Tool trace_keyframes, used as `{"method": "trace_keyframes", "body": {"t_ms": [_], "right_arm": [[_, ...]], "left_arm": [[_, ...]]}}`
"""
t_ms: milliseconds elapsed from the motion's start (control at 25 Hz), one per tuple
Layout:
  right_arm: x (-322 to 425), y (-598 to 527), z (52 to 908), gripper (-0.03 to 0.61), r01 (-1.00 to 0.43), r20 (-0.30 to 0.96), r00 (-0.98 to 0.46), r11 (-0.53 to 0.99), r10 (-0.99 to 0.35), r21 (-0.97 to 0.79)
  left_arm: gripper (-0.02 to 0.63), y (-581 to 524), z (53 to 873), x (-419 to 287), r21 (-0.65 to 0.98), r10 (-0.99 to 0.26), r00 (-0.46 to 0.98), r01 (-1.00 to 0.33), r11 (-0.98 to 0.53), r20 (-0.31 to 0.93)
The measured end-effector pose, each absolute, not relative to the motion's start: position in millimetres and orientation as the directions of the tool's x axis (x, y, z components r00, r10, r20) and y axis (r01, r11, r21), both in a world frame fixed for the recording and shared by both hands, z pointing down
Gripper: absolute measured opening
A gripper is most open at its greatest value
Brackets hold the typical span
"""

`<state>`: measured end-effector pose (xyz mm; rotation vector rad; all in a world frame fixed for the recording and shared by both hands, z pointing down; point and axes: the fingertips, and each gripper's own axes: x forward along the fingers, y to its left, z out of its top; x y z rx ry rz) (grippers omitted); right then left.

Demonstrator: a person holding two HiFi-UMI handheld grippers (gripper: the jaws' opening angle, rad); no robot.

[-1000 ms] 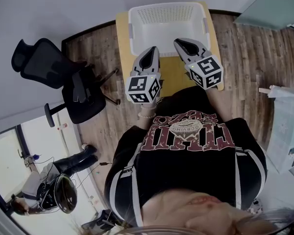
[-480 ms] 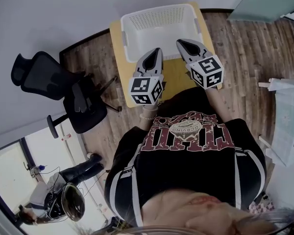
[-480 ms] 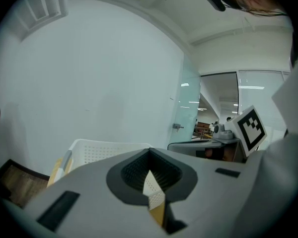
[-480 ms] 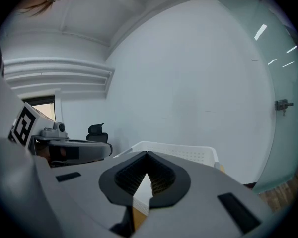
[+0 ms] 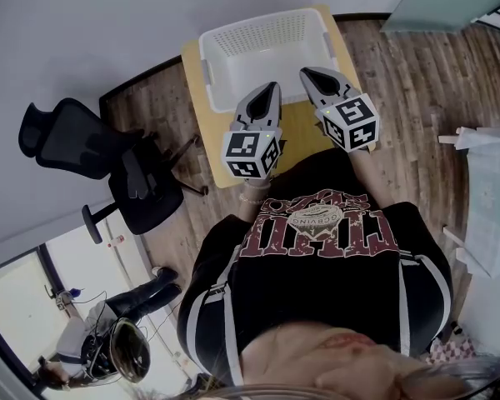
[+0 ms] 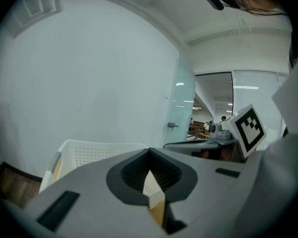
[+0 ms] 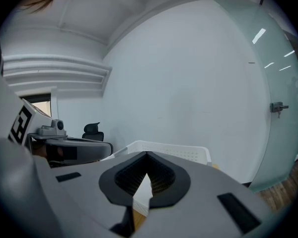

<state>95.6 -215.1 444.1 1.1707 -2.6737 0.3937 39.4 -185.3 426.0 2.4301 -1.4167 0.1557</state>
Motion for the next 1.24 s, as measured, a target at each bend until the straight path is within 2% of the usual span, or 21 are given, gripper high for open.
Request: {"method": "trace_keyframes", "body": {"t_ms": [1240], "right_arm": [[61.7, -213.8, 449.6, 0.017, -0.718, 0.303, -0.687, 0.680, -0.660, -0.147]], "left_arm": [[0.048, -191.3, 431.4, 14.2, 0.227, -0.819, 0.512, -0.856, -0.464, 0.258]]}}
